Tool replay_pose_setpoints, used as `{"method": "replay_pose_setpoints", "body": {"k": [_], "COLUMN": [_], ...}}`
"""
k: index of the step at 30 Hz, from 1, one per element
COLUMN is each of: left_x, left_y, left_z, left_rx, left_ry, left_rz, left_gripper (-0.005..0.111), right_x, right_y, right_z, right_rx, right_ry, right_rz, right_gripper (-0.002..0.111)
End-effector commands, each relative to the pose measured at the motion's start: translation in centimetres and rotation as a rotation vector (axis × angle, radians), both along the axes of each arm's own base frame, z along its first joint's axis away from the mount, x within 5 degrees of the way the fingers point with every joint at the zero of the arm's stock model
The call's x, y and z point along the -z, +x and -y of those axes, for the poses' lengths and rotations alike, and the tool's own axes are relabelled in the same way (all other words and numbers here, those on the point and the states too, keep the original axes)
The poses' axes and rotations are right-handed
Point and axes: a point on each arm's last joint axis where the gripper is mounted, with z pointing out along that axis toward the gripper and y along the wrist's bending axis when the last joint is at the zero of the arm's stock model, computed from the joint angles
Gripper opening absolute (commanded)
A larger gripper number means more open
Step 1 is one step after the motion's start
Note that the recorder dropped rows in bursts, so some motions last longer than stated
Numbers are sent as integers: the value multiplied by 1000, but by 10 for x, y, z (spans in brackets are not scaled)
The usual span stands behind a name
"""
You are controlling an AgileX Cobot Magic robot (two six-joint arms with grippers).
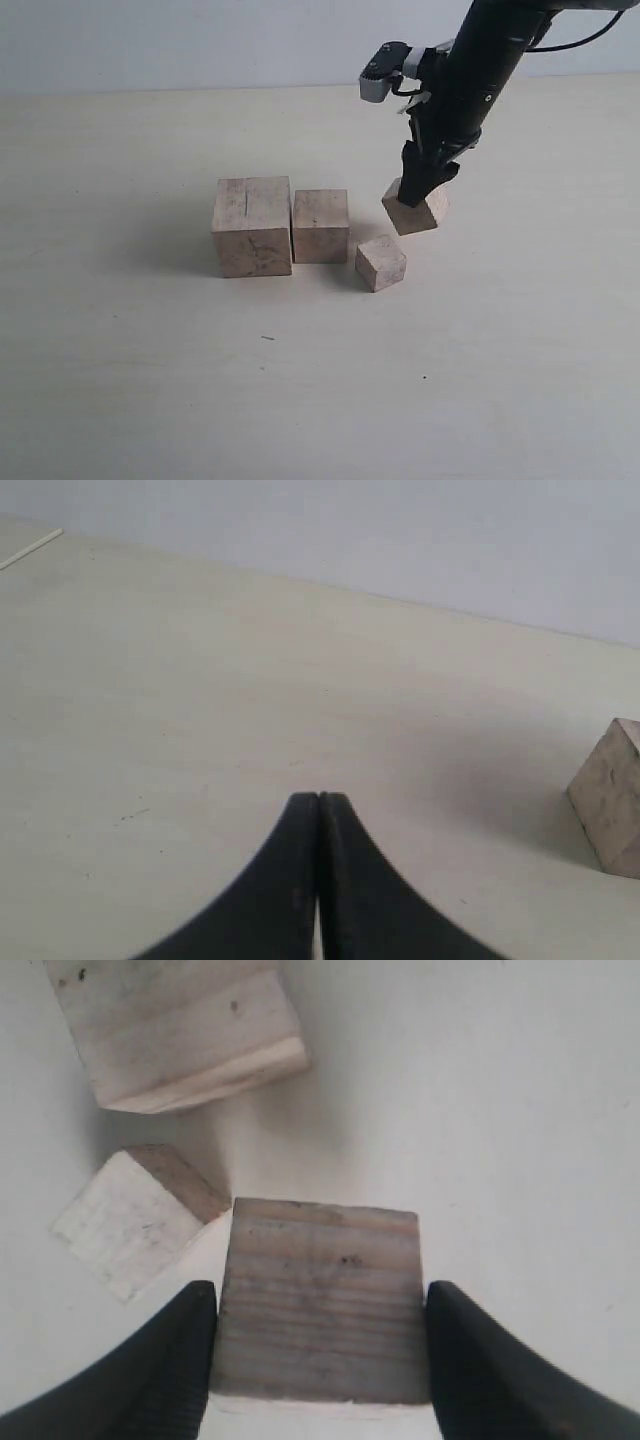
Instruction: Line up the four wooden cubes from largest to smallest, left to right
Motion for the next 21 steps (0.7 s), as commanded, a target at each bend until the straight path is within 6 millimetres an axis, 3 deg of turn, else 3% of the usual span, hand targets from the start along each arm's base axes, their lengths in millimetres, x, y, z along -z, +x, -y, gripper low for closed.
{"method": "replay_pose_setpoints", "body": {"k": [1, 5, 14, 21], "left_x": [-1, -1, -1, -1], "left_y": [0, 0, 0, 0], "left_z": [0, 0, 0, 0], "left_rx": [4, 4, 4, 4], "left_ry": [-4, -4, -4, -4], "left_rz": [13, 13, 13, 13], "left_gripper": [0, 0, 0, 0], "right_x": [-5, -3, 51, 54], "right_y": [13, 20, 9, 9], "right_z": [5, 11, 8, 8], "right_rx": [-130, -213, -437, -440], "right_ry": [59, 243, 320, 320], "right_rz": [152, 156, -67, -71], "right_gripper": [0, 0, 0, 0]}}
